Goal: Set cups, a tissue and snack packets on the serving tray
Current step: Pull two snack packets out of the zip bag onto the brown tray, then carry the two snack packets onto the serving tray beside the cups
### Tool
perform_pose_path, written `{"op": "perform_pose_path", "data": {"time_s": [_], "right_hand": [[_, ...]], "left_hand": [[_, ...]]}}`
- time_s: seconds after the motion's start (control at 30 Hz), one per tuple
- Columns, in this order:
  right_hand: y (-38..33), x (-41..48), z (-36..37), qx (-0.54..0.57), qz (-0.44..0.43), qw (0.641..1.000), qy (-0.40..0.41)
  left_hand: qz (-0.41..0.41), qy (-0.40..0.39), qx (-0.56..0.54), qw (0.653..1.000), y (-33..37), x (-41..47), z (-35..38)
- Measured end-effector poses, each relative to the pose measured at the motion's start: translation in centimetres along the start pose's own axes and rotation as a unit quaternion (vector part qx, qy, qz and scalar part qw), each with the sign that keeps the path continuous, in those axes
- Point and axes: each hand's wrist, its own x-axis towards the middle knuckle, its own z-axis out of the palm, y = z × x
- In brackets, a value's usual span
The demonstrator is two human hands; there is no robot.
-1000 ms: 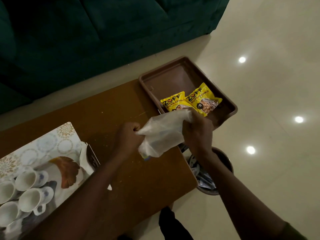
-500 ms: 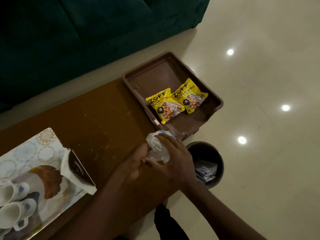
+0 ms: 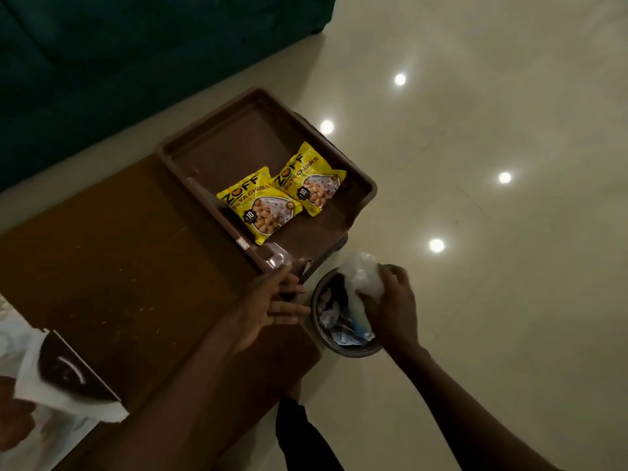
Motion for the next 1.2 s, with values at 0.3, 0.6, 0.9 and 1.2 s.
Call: {"op": "perform_pose_path", "data": {"time_s": [0.3,0.6,0.9,1.2], "right_hand": [[6.0,2.6,4.1,0.017,0.088,0.989,-0.119],[7.9,2.6,4.8,-0.059,0.129,0.975,-0.168],[8.2,4.5,4.2,-0.053,0.164,0.978,-0.115],[3.4,7.9,2.9,0.020,0.061,0.998,0.016]], "left_hand": [[0.015,0.017,0.055,0.998,-0.4,0.0,-1.7],[0.016,0.045,0.045,0.998,-0.7,0.2,-3.6],[0.007,0.019,0.046,0.999,-1.4,-0.1,-3.2],[0.098,0.119,-0.007,0.988,1.6,1.3,-2.6]]}}
